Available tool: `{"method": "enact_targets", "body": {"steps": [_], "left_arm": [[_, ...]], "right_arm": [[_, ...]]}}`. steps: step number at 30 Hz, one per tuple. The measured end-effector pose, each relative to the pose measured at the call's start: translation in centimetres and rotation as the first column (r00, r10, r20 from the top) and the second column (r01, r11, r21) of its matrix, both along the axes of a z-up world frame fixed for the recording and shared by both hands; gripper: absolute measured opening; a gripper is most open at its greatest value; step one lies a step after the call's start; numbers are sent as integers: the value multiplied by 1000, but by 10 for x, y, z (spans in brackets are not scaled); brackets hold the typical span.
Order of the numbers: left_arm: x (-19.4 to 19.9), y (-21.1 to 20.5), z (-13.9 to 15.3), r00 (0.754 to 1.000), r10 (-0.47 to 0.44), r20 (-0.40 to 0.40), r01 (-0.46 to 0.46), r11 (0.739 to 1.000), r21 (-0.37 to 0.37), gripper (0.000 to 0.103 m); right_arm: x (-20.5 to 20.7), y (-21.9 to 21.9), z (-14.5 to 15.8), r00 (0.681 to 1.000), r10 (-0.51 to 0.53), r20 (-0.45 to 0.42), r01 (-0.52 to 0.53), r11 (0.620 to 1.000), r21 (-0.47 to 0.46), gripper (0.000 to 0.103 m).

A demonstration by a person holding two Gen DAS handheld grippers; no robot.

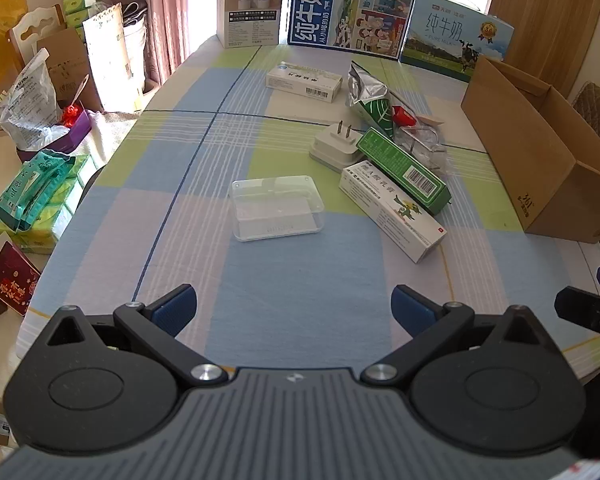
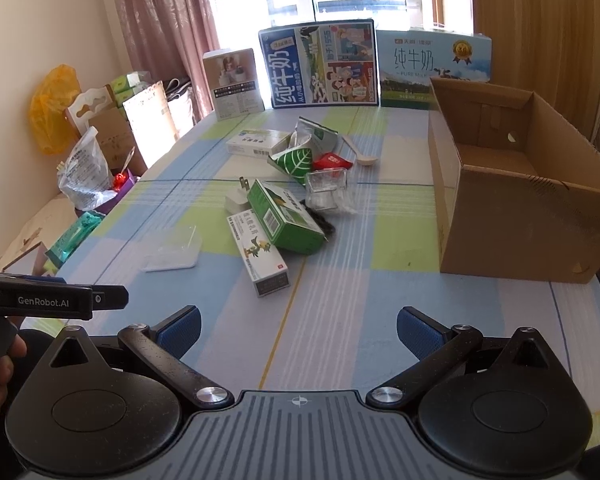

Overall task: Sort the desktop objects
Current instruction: 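Move the right tool toward the white dragon box while the left tool approaches the clear plastic box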

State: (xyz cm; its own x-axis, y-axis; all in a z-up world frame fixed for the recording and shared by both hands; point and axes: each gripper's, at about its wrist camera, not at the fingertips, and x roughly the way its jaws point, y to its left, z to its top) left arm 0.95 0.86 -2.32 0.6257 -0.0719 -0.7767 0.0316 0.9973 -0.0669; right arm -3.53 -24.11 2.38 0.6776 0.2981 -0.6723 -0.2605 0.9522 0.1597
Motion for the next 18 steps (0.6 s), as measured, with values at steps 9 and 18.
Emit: {"method": "enact_targets", "body": {"steps": [9, 18], "left_arm": [[0, 0, -1, 1000, 0, -2, 0, 1000, 4, 102], [1, 0, -1, 1000, -2, -6, 2, 1000, 6, 102]], "right_arm": [[2, -5, 1, 1000, -26, 3, 26, 999, 36, 101], [3, -4, 1, 999, -19, 45, 18, 1000, 23, 101]]}}
